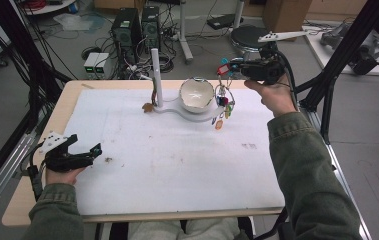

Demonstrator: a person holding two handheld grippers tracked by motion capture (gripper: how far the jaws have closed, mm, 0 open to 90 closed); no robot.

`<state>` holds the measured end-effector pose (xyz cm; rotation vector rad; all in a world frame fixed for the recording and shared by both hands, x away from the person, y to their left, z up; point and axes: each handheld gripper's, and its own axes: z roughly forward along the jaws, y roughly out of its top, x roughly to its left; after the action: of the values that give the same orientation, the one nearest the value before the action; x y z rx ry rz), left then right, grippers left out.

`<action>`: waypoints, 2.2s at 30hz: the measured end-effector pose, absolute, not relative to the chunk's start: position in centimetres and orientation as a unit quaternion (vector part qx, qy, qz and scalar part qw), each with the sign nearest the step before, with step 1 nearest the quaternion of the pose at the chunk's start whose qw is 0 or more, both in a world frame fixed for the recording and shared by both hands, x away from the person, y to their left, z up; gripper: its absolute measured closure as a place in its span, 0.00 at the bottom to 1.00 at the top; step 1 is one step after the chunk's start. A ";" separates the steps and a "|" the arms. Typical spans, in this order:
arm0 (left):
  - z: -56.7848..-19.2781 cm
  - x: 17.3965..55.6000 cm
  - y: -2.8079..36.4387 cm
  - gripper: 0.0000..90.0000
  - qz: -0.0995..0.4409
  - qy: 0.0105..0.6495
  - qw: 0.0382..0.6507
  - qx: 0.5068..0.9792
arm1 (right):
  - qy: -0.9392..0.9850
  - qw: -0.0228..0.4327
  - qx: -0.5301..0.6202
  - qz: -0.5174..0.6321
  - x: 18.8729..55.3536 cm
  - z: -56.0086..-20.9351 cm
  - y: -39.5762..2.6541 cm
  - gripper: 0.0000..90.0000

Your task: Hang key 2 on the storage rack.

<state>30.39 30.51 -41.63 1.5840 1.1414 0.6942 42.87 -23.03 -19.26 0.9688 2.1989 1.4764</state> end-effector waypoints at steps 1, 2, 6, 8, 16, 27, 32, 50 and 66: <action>-41.6 30.4 30.6 0.02 0.288 0.473 0.508 0.660 | 0.769 0.158 0.338 0.519 42.9 -19.2 -22.8 0.95; -41.6 30.4 30.6 0.02 0.288 0.473 0.508 0.660 | 0.770 0.158 0.334 0.520 43.0 -19.2 -22.6 0.95; -41.6 30.4 30.6 0.02 0.288 0.472 0.508 0.660 | 0.772 0.151 0.329 0.522 43.2 -19.0 -21.6 0.95; -41.6 30.4 30.6 0.02 0.288 0.471 0.509 0.660 | 0.773 0.147 0.326 0.524 43.4 -18.9 -21.0 0.95; -41.6 30.3 30.6 0.02 0.288 0.472 0.509 0.660 | 0.777 0.127 0.318 0.529 44.2 -19.2 -19.1 0.95; -41.6 30.3 30.5 0.02 0.288 0.471 0.511 0.659 | 0.776 0.117 0.307 0.537 44.9 -19.1 -17.3 0.95; -41.6 30.3 30.5 0.02 0.287 0.470 0.511 0.660 | 0.779 0.113 0.302 0.538 45.1 -19.0 -16.7 0.94; -41.6 30.4 30.6 0.02 0.288 0.468 0.514 0.659 | 0.787 0.116 0.298 0.529 46.2 -19.1 -14.1 0.94; -41.6 30.4 30.6 0.02 0.290 0.466 0.517 0.657 | 0.795 0.109 0.284 0.524 46.8 -18.9 -10.8 0.94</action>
<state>30.41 30.63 -41.59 1.5767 1.1184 0.6963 46.82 -10.76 -18.87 0.8353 2.3393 1.5422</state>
